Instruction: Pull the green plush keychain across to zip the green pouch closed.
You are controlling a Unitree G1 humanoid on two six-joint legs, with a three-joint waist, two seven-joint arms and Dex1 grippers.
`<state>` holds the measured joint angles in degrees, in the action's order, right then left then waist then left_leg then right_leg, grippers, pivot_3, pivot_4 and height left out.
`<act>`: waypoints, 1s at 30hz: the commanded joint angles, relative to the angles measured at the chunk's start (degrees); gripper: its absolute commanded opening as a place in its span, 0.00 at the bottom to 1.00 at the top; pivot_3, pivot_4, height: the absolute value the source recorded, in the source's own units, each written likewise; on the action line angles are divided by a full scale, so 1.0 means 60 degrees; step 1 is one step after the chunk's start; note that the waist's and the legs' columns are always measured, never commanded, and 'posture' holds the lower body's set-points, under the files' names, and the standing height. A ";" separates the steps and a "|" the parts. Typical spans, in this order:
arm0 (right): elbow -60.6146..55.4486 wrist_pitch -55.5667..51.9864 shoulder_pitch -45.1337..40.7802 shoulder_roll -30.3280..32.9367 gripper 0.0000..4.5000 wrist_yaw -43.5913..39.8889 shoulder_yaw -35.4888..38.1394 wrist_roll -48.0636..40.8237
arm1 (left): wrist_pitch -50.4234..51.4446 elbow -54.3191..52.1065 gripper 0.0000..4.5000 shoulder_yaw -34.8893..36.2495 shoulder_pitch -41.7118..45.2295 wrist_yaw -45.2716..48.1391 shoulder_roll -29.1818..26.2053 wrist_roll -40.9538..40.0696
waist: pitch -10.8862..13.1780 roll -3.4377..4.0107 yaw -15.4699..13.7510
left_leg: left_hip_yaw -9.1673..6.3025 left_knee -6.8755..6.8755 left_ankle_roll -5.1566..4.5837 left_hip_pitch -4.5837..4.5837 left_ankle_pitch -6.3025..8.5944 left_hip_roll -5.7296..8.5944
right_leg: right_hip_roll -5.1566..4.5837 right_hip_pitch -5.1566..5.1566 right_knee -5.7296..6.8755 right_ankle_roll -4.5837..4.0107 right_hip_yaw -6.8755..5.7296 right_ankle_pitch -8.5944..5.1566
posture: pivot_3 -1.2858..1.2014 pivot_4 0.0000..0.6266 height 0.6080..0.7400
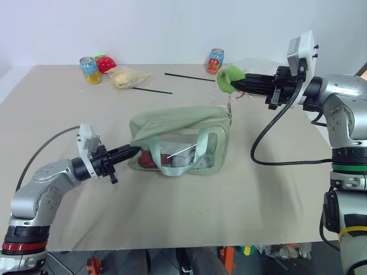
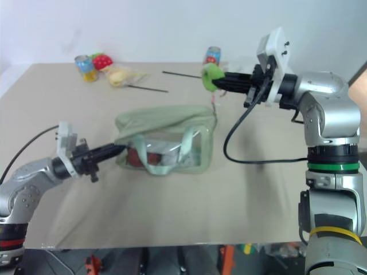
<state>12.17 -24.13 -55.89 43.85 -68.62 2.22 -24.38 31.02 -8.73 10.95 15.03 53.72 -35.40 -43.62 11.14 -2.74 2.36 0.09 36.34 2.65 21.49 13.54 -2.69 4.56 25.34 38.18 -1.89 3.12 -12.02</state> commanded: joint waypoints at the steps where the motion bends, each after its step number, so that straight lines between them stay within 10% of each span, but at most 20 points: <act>1: -0.0291 0.0234 -0.0306 0.0188 0.01 -0.0245 -0.0029 0.0123 | 0.0367 0.0107 0.00 0.0884 0.0682 -0.0777 0.0338 -0.0870 | 0.0002 -0.0002 0.0010 | 0.0003 0.0009 0.0000 0.0014 0.0001 0.0005 | -0.0009 0.0008 0.0000 0.0002 0.0003 0.0002 | 0.52 0.24 1.00; 16: 0.0244 0.0927 0.0597 0.1691 0.01 -0.0437 0.0182 0.1117 | 0.0789 -0.0084 0.00 0.1726 0.0638 -0.1624 0.0433 -0.1454 | 0.0004 -0.0006 0.0043 | 0.0025 0.0018 -0.0001 0.0016 0.0021 0.0001 | 0.0006 0.0016 -0.0007 0.0005 0.0033 0.0003 | 0.52 0.24 1.00; 30: -0.1210 0.0684 0.3397 0.0248 0.01 0.0884 -0.1172 0.1938 | 0.0904 -0.0458 0.00 0.1658 0.0310 -0.1901 0.0444 -0.1525 | 0.0002 -0.0009 0.0074 | 0.0037 0.0021 0.0014 0.0003 0.0013 -0.0011 | 0.0021 0.0012 0.0021 0.0009 0.0046 0.0006 | 0.52 0.24 1.00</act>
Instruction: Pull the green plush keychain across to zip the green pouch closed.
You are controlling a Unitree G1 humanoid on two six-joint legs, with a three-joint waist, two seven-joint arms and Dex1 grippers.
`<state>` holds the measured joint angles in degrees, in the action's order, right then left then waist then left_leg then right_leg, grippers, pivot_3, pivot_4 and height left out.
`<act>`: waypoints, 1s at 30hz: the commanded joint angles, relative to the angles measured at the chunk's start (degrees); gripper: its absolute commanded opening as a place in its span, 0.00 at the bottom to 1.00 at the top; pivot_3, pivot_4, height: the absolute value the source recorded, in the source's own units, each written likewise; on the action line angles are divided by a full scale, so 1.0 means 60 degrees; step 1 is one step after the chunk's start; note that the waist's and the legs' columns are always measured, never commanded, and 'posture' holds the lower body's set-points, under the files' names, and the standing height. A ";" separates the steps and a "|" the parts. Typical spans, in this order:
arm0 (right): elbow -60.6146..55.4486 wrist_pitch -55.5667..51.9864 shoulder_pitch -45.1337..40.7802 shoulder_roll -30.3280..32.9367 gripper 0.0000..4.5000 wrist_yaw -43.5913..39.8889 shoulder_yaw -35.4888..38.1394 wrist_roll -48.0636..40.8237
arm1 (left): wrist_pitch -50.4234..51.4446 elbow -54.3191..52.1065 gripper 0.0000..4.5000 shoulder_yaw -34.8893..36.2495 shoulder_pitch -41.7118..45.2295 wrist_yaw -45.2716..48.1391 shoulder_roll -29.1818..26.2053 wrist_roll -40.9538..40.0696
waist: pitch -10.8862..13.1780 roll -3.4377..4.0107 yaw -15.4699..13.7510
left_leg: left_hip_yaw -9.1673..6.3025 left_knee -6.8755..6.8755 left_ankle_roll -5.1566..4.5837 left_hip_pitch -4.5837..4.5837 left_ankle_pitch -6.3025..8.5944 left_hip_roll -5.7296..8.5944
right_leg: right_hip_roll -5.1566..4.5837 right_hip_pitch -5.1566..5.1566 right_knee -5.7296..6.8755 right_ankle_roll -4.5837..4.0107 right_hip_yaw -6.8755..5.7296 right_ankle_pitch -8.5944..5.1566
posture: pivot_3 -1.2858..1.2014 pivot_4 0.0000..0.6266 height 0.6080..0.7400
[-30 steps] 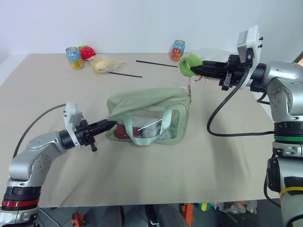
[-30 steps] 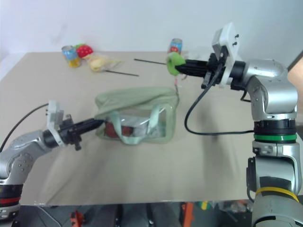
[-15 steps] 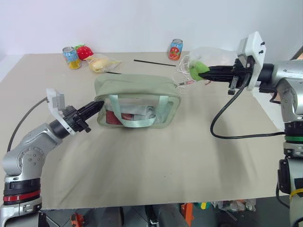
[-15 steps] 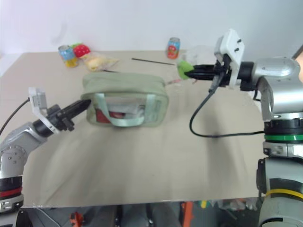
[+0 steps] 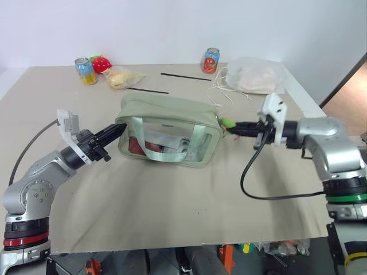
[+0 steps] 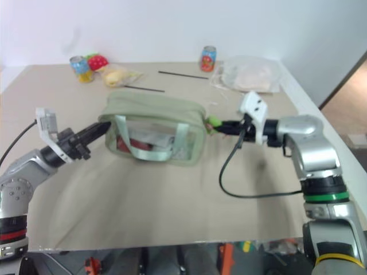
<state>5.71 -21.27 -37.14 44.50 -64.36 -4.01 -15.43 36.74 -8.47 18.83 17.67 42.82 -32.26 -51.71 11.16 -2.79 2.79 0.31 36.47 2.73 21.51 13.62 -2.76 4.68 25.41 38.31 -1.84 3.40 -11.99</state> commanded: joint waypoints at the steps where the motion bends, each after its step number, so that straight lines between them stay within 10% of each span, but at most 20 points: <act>1: -0.0108 0.0259 0.0368 0.0144 0.01 0.0192 -0.0212 0.0546 | -0.0050 -0.0543 0.00 0.0363 -0.0202 -0.0092 -0.0078 -0.0185 | -0.0001 -0.0002 0.0003 | 0.0002 0.0002 0.0002 -0.0001 0.0001 0.0000 | -0.0002 0.0000 -0.0002 0.0000 0.0001 0.0000 | 0.52 0.24 1.00; 30: 0.1340 0.0272 -0.0268 0.0918 0.01 0.0124 0.1062 0.0008 | -0.0545 -0.0320 0.00 0.0584 -0.1362 0.0043 -0.0172 0.0114 | -0.0009 -0.0014 -0.0001 | 0.0036 0.0012 -0.0005 -0.0021 0.0004 0.0009 | -0.0006 -0.0021 -0.0002 0.0012 0.0031 0.0008 | 0.52 0.24 1.00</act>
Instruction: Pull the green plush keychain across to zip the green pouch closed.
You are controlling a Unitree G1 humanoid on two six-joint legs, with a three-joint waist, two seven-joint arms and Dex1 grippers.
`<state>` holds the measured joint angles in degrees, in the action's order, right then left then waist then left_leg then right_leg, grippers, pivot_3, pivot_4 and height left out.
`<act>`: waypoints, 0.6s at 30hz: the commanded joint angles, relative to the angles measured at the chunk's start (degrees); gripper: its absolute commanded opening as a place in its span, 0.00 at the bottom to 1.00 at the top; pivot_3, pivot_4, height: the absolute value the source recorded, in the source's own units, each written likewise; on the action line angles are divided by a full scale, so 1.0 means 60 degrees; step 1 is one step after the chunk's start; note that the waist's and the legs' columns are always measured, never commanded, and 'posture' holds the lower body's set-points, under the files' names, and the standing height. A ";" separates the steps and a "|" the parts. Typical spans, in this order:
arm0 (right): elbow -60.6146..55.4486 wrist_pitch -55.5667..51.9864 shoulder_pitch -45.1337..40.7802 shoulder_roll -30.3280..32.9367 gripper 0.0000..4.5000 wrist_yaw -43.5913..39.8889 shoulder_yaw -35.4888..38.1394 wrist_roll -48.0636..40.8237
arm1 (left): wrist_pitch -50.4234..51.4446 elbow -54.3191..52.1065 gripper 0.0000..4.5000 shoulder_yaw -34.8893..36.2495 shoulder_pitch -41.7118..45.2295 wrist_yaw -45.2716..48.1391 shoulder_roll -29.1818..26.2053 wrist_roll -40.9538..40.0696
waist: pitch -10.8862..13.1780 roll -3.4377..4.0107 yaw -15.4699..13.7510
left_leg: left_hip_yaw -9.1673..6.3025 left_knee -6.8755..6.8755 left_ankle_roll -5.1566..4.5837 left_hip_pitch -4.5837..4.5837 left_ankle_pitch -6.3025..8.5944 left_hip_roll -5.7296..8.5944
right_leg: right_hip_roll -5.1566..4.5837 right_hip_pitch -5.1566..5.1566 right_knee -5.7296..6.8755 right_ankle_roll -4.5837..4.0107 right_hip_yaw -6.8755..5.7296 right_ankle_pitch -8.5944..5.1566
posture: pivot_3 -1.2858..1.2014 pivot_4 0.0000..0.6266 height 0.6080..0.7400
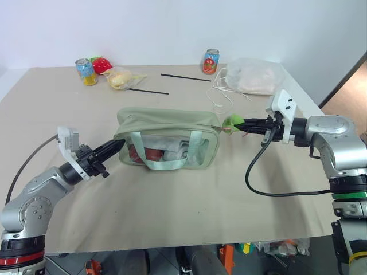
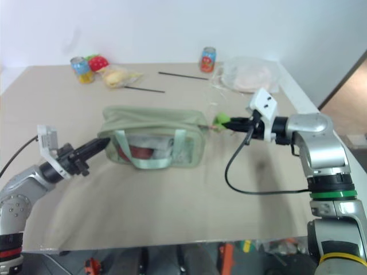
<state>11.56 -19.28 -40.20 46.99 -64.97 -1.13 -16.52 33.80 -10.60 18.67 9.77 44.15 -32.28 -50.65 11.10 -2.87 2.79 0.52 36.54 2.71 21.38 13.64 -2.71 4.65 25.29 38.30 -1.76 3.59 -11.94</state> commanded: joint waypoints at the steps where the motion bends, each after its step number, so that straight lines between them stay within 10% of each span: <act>1: 0.0441 0.0003 0.0349 0.0539 0.01 0.0264 0.0545 0.0260 | -0.0052 0.0025 0.00 0.0624 -0.0040 -0.0203 -0.0165 -0.0088 | -0.0001 -0.0001 -0.0004 | 0.0000 0.0000 0.0000 0.0001 0.0000 0.0000 | 0.0000 0.0000 0.0000 0.0000 0.0001 0.0000 | 0.52 0.24 1.00; 18: 0.0761 -0.0322 0.1060 0.0074 0.01 0.1471 0.1094 -0.0474 | 0.0045 -0.0300 0.00 0.0780 -0.0324 -0.0466 -0.0201 -0.0371 | -0.0012 -0.0015 -0.0005 | 0.0032 0.0004 -0.0001 0.0000 0.0001 0.0003 | -0.0004 -0.0018 0.0000 0.0013 0.0032 0.0008 | 0.52 0.24 1.00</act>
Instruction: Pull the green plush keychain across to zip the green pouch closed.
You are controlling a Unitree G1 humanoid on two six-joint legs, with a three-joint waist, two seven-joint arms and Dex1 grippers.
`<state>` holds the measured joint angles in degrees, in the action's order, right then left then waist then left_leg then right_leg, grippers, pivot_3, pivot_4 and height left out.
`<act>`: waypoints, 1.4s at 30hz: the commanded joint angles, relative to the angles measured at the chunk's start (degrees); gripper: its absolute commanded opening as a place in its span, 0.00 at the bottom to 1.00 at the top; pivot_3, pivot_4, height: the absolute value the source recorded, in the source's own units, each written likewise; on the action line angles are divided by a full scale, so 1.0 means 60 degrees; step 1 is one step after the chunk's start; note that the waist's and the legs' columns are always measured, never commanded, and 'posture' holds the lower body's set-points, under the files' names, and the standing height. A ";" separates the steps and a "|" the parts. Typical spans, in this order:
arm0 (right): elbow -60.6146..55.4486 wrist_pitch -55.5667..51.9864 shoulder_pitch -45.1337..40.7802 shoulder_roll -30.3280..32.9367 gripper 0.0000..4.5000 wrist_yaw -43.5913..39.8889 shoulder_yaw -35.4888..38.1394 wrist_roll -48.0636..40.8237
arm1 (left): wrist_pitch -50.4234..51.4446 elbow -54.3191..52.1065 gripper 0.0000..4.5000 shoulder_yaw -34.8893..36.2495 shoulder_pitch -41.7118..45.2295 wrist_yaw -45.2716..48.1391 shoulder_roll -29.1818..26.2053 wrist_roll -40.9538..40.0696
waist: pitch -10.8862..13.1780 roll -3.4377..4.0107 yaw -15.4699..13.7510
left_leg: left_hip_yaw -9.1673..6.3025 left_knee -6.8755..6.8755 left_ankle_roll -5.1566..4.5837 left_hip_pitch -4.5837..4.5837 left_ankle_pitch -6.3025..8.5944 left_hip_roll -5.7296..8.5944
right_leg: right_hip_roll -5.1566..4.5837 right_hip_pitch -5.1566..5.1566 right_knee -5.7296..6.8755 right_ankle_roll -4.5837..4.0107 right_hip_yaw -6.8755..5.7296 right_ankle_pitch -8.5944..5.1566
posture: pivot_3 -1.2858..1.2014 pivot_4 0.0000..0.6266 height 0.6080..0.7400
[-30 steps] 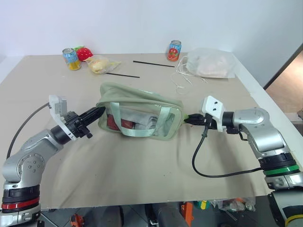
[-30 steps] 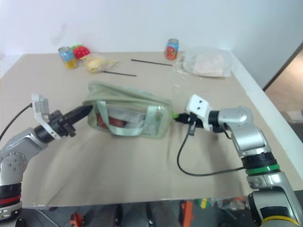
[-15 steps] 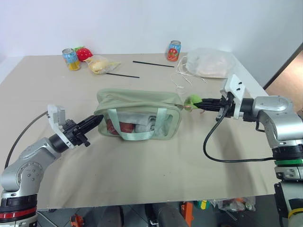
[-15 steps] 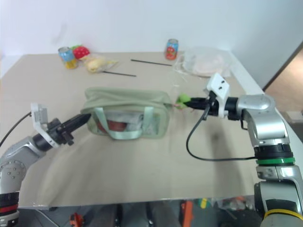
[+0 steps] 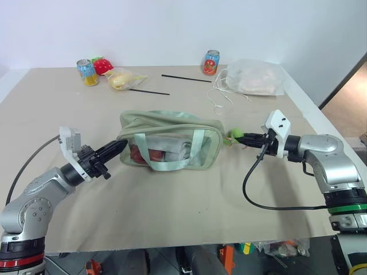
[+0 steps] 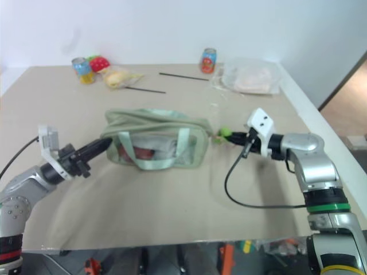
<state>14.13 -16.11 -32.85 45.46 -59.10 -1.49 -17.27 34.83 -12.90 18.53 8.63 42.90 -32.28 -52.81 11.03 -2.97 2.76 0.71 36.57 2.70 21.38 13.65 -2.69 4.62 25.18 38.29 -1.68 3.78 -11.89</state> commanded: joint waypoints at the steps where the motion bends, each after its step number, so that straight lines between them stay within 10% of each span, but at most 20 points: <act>1: 0.0136 -0.1260 -0.0394 0.0405 0.01 0.0391 0.1562 -0.0914 | -0.0127 0.0098 0.00 0.0794 -0.0116 -0.0266 -0.0210 -0.0013 | 0.0002 0.0002 0.0000 | 0.0000 0.0002 0.0000 -0.0001 0.0000 0.0001 | 0.0000 0.0002 0.0000 0.0002 0.0000 0.0001 | 0.52 0.24 1.00; 9: -0.2230 -0.3369 -0.0913 0.1121 0.01 -0.0552 0.3044 -0.3724 | -0.0144 0.0174 0.00 0.0626 0.0020 -0.0294 -0.0129 0.0067 | 0.0008 0.0011 0.0012 | 0.0001 -0.0007 -0.0012 0.0021 0.0010 -0.0008 | 0.0016 0.0021 -0.0002 -0.0007 0.0007 -0.0005 | 0.52 0.24 1.00; 22: -0.0713 -0.0759 0.1130 0.1272 0.01 0.0055 -0.0289 0.0623 | -0.0122 0.0025 0.00 0.0669 -0.0166 -0.0280 -0.0106 0.0012 | 0.0007 0.0012 0.0041 | 0.0046 -0.0006 -0.0013 0.0000 0.0011 -0.0013 | 0.0019 0.0019 0.0006 -0.0001 0.0037 -0.0001 | 0.52 0.24 1.00; 36: -0.1878 -0.1254 0.0512 -0.0753 0.01 -0.0041 -0.0593 -0.0054 | 0.0040 -0.0204 0.00 0.0666 -0.0146 -0.0590 0.0179 -0.0344 | -0.0001 -0.0001 0.0223 | 0.0040 -0.0003 0.0003 -0.0035 0.0000 -0.0027 | 0.0045 0.0014 0.0060 -0.0003 0.0041 -0.0002 | 0.52 0.24 1.00; 39: -0.1321 -0.1886 -0.0205 -0.0623 0.23 -0.0083 0.0617 -0.1010 | 0.0071 -0.0224 0.00 0.0661 -0.0092 -0.0722 0.0180 -0.0368 | 0.0002 -0.0001 0.0226 | 0.0047 0.0007 0.0005 -0.0032 -0.0002 -0.0016 | 0.0035 0.0019 0.0062 0.0005 0.0048 0.0003 | 0.52 0.24 1.00; 42: -0.1069 -0.2107 -0.0486 -0.0314 0.47 -0.0270 0.1175 -0.1312 | 0.0287 -0.0306 0.24 0.0717 -0.0078 -0.0816 0.0151 -0.0632 | 0.0002 -0.0001 0.0225 | 0.0050 0.0007 0.0004 -0.0031 -0.0001 -0.0007 | 0.0026 0.0020 0.0062 0.0003 0.0052 0.0002 | 0.52 0.24 1.00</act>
<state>7.55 -28.07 -34.65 42.25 -60.00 2.45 -23.29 35.89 -12.91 21.00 7.53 38.30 -30.79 -54.81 11.04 -2.98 4.12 1.01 36.61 2.71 21.21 13.66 -2.74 4.78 25.29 38.65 -1.68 4.10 -11.89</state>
